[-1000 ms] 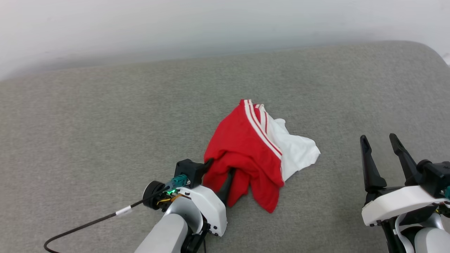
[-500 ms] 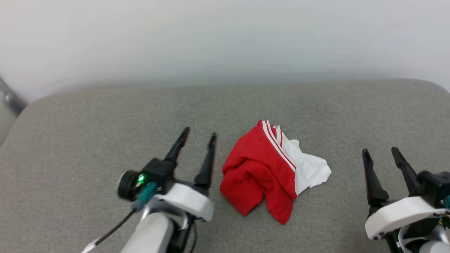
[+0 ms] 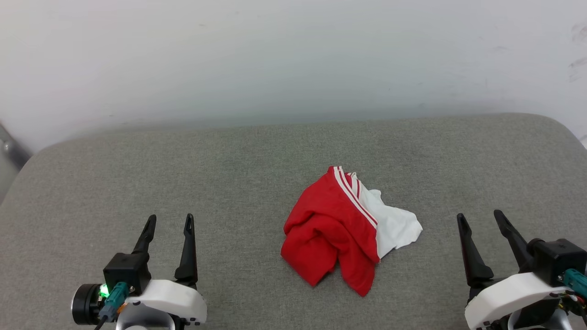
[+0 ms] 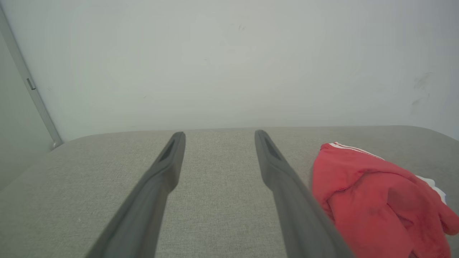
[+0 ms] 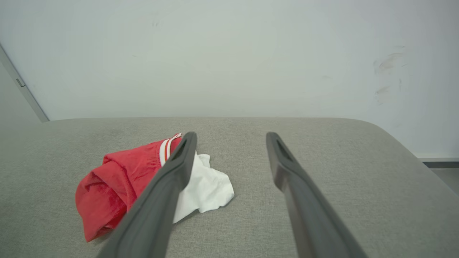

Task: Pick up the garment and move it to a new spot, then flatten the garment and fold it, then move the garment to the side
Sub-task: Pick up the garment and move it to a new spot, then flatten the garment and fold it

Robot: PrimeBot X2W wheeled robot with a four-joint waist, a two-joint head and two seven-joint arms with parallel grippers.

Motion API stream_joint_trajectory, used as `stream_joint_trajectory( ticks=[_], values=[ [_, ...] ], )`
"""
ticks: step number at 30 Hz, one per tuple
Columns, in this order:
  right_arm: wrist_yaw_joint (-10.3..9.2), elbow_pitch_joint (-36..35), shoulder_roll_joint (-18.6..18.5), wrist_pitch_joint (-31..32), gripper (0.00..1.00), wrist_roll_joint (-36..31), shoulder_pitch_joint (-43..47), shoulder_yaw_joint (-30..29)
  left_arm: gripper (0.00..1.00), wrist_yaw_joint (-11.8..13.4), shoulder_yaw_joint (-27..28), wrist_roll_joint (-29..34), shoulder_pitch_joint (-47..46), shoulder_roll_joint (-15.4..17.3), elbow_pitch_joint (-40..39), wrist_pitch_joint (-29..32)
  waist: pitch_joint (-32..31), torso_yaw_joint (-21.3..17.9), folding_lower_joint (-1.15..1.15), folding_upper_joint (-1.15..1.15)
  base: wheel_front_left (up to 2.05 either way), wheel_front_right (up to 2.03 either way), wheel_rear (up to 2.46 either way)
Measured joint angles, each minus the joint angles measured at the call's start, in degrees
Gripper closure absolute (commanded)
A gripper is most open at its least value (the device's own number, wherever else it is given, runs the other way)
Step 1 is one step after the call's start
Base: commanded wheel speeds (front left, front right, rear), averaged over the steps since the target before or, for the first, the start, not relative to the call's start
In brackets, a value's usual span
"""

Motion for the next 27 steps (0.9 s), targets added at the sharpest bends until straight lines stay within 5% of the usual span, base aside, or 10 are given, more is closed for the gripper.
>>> stream_joint_trajectory(
  ticks=[18, 22, 27],
  values=[
    [0.0, 1.4, 0.0, 1.3, 0.0, 2.4, -1.2, -1.3, 0.0, 0.3, -1.0, -0.6, 1.0, 0.6, -2.4, 1.9, 0.9, 0.7, 0.0, 0.0, 0.0, 0.0, 0.0],
    [-0.01, 4.1, -0.4, 7.3, 0.0, 3.7, -3.1, -6.3, 0.0, 0.3, -1.4, -0.6, 0.4, 0.5, -2.4, 1.6, 1.5, 2.1, 0.0, 0.0, 0.0, 0.0, 0.0],
    [-0.01, 11.3, -6.1, 22.0, 0.0, 10.0, -6.5, -8.9, 0.0, -0.2, -2.7, -0.4, -1.6, -0.6, -2.6, 0.8, 2.8, 5.0, 0.0, 0.0, 0.0, 0.0, 0.0]
  ],
)
